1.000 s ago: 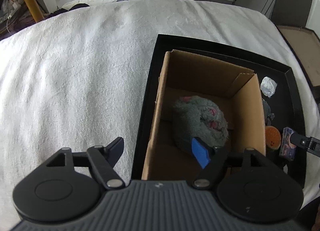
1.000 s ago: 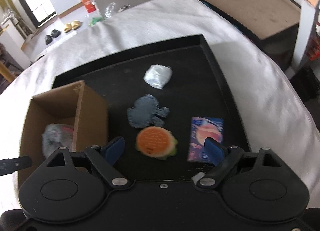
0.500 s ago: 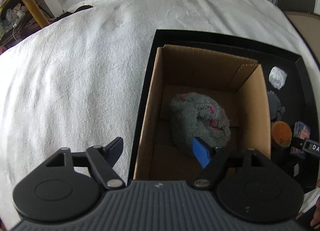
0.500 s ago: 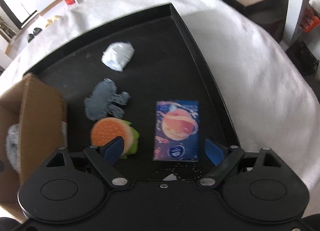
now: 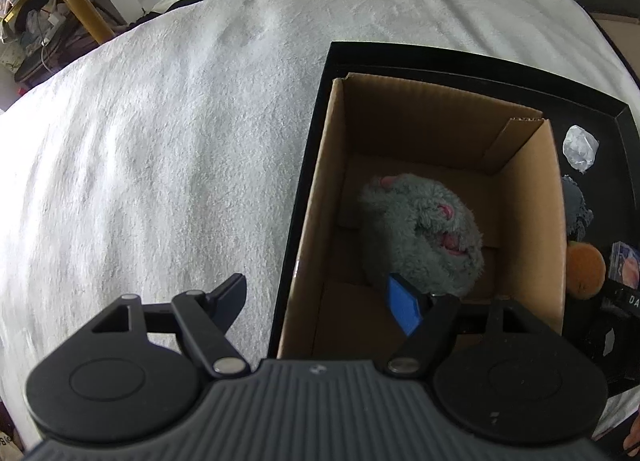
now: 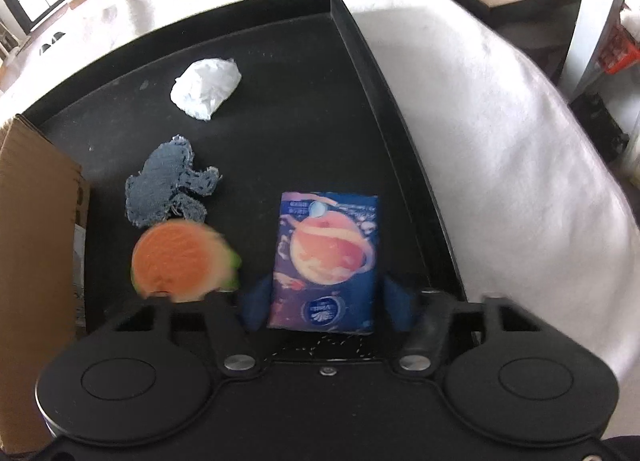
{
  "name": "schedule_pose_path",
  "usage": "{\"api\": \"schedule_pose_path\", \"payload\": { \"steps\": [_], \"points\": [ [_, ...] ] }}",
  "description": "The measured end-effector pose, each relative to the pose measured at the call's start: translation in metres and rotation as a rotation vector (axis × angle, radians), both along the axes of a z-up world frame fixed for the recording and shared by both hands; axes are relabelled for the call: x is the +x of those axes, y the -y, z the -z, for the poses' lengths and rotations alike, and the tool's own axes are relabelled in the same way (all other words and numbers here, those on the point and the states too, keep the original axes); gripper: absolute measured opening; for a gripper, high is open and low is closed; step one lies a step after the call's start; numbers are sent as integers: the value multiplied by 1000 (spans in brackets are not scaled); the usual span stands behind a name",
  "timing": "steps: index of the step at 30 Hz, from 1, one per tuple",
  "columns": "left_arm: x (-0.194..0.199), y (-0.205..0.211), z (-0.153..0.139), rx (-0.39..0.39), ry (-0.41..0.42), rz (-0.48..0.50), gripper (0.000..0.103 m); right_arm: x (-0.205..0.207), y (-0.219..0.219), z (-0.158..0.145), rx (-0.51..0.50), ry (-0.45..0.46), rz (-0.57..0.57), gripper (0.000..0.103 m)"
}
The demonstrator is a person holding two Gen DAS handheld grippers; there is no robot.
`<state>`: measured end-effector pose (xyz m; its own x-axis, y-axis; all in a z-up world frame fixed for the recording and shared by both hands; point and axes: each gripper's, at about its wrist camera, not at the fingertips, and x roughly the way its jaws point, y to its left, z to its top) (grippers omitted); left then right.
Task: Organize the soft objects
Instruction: 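Lower the right gripper and grasp the printed tissue pack, then carry the tissue pack with the right gripper and release it into the box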
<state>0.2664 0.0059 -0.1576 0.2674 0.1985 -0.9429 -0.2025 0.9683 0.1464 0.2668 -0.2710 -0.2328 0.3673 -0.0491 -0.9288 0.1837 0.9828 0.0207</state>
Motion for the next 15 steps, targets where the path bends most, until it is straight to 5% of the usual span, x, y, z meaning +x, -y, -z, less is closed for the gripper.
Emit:
{"api": "schedule_pose_path", "payload": {
  "steps": [15],
  "points": [
    [-5,-7,-10,-6,33,-9,75,-11,8,-30,133,92,7,50]
  ]
}}
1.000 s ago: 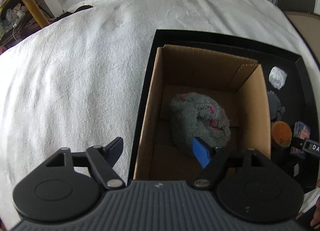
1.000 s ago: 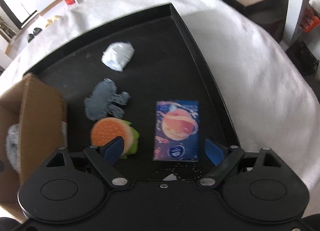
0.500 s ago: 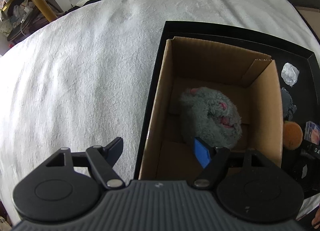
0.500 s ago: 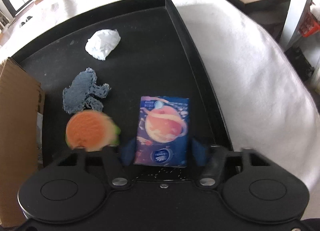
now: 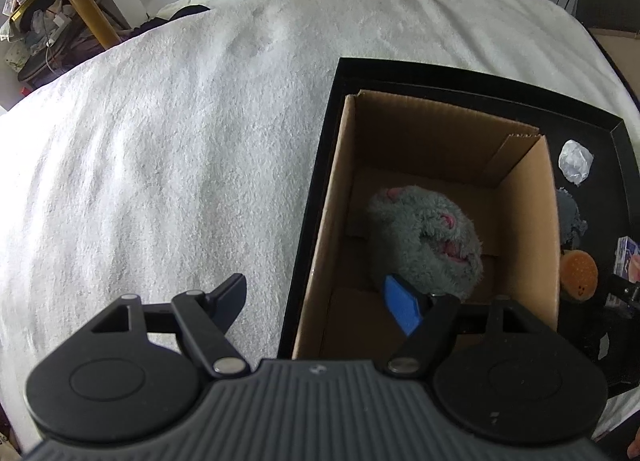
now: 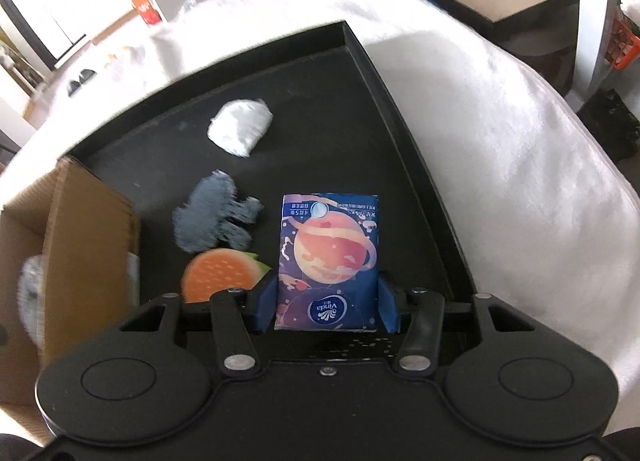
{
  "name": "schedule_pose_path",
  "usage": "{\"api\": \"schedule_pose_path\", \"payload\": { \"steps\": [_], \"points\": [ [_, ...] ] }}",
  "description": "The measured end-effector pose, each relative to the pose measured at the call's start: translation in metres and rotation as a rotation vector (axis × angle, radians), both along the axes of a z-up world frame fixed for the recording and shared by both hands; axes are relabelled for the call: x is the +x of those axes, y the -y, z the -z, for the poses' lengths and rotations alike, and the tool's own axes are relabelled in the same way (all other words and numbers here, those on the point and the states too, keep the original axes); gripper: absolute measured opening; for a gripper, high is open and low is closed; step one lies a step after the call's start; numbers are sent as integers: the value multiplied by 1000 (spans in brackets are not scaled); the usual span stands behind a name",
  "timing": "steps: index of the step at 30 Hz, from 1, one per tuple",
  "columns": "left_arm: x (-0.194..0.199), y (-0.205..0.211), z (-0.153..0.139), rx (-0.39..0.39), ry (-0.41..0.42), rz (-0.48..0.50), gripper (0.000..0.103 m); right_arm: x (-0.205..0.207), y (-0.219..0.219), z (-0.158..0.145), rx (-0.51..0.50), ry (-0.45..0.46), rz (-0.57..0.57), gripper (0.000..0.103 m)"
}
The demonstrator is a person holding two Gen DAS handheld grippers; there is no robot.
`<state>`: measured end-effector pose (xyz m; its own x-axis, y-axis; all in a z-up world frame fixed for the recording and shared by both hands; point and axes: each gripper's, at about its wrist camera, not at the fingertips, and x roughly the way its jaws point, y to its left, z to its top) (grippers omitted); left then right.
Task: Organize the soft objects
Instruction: 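Carry the tissue pack with the right gripper and release it into the box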
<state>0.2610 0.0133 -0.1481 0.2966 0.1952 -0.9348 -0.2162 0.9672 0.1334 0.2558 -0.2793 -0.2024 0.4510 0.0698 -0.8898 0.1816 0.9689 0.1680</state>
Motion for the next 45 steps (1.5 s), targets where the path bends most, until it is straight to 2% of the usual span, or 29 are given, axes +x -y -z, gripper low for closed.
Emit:
{"api": "schedule_pose_path", "payload": {
  "steps": [12,22,32,39,42,45],
  "points": [
    [-9,-7,-12,-48,44,12,75,0,-29,-45,79,100,-90,50],
    [-15,-23,-13,-113,83,-11,72,2,-67,-78,93,158,-187,50],
    [-15,-38,-11,-159,123,-12,69,5,-112,-85,70,170,-292,50],
    [-12,-46,-2,-205,119,-15,67,8,-137,-85,41,162,-335,50],
    [-12,-47,3,-224,115,-7,63,11,-148,-87,25,166,-357,50],
    [-10,-50,9,-250,104,-17,50,13,-159,-86,16,159,-381,50]
  ]
}}
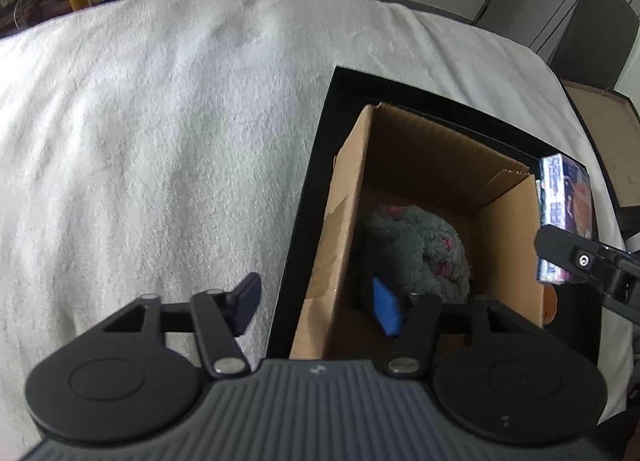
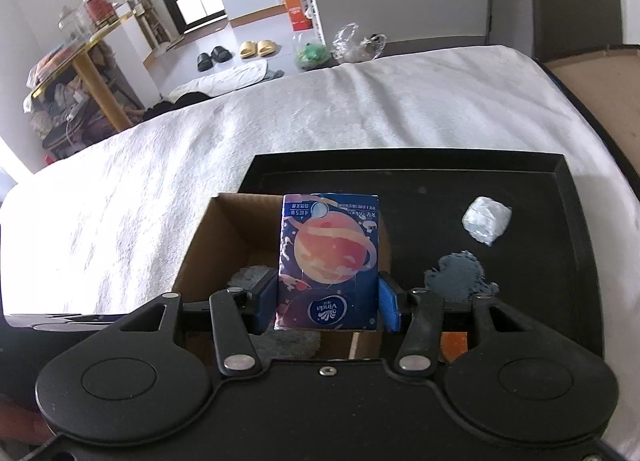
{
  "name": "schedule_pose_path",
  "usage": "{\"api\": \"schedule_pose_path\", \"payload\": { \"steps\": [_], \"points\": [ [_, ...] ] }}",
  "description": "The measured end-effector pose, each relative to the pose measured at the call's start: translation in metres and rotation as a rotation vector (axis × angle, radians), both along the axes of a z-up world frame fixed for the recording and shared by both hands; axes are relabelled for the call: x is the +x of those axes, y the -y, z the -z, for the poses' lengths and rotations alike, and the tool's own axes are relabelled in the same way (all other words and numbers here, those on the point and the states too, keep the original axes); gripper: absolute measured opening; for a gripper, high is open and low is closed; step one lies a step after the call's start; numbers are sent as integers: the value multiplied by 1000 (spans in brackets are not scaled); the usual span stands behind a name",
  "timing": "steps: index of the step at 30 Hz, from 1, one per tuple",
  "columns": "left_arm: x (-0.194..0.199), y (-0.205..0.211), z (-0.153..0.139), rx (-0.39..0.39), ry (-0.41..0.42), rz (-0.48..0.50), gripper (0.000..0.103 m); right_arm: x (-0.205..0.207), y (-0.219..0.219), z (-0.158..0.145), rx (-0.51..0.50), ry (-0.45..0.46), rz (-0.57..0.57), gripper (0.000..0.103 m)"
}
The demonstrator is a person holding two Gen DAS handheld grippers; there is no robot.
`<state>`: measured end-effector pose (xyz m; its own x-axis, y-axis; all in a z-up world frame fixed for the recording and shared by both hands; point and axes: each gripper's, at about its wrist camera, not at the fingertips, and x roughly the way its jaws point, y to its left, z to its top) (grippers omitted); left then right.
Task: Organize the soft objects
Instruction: 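Carry the tissue pack with the right gripper and release it into the box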
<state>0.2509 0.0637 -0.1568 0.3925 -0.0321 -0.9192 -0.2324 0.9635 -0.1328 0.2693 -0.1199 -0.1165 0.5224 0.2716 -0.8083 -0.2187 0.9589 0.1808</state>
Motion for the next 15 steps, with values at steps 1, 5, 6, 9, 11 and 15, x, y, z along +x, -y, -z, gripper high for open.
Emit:
{"api": "schedule_pose_path", "payload": {
  "steps": [1,5,6,9,11,15],
  "points": [
    [1,-2,3,-12,-7,-3,46,1,-3,1,-4,-1,-6,50],
    [4,-8,11,-53,-37,-11,25,1,-17,2,-17,-9,-37,50],
    [4,-9,13,-62,-42,-11,22,1,-20,2,-21,-9,-43,50],
    [6,-13,19,-103,-59,-19,16,1,-27,3,-42,-9,-52,50],
    [6,-17,21,-139,-67,-35,16,2,-30,3,-54,-11,-55,53],
    [6,-18,21,-152,-70,-54,16,4,-29,3,-88,-4,-45,59]
  ]
}}
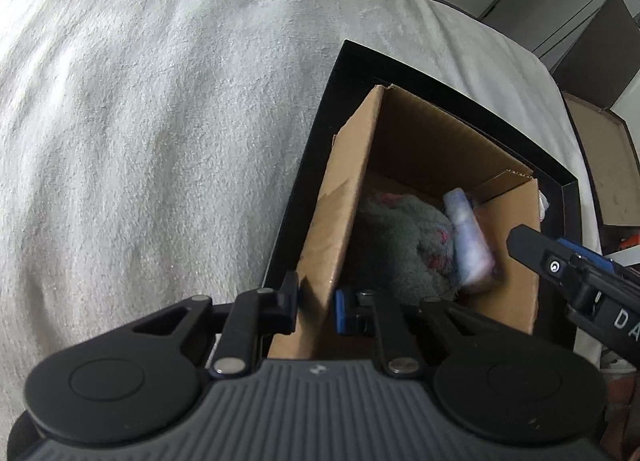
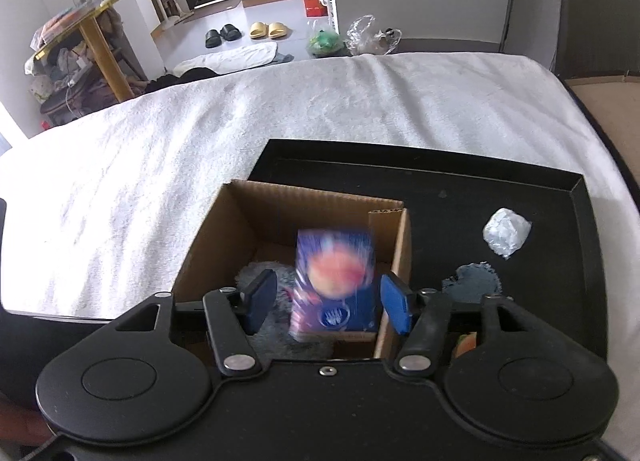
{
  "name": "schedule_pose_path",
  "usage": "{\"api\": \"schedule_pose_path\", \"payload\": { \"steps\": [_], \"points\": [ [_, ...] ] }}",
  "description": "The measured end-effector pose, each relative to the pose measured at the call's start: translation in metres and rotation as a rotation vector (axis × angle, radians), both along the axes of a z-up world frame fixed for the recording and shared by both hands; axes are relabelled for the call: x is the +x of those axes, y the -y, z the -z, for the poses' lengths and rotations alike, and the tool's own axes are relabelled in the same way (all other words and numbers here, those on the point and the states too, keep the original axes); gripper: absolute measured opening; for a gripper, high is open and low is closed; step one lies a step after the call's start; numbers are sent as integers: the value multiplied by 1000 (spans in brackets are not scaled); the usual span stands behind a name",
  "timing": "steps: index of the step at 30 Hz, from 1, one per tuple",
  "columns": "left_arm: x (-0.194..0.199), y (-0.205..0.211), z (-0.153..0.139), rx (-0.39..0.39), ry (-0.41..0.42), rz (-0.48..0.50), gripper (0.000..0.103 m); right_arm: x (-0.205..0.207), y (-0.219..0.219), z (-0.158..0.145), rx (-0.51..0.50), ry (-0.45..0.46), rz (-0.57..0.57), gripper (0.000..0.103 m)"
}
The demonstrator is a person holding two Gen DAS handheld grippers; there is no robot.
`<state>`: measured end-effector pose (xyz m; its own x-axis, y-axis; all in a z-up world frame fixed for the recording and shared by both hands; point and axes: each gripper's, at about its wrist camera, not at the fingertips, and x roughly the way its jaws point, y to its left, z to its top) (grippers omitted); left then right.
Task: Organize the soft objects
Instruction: 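Carry the tissue pack with the right gripper and release it into the box, then lower the right gripper and grasp the black felt piece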
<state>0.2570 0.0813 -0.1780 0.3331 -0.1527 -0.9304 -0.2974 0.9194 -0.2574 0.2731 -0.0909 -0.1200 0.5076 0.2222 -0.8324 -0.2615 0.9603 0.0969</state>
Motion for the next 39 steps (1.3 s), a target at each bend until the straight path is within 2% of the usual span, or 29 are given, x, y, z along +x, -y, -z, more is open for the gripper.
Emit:
{"api": "schedule_pose_path", "payload": {
  "steps": [11,15,24,29,39],
  "points": [
    [-2,3,-4,3,5,12,18,-14,43,-2,-1,-28,124,59],
    [-3,10,-11,52,15,30,20,-20,63,-1,23,-48,163,59],
    [-10,13,-21,89,21,17,36,-28,102,2,55,-111,215,59],
    [-14,18,-27,143,24,20,47,-32,117,6,62,-138,244,59],
    [-21,34,-34,210,28,45,51,-37,151,24,74,-226,312,59]
  ]
}}
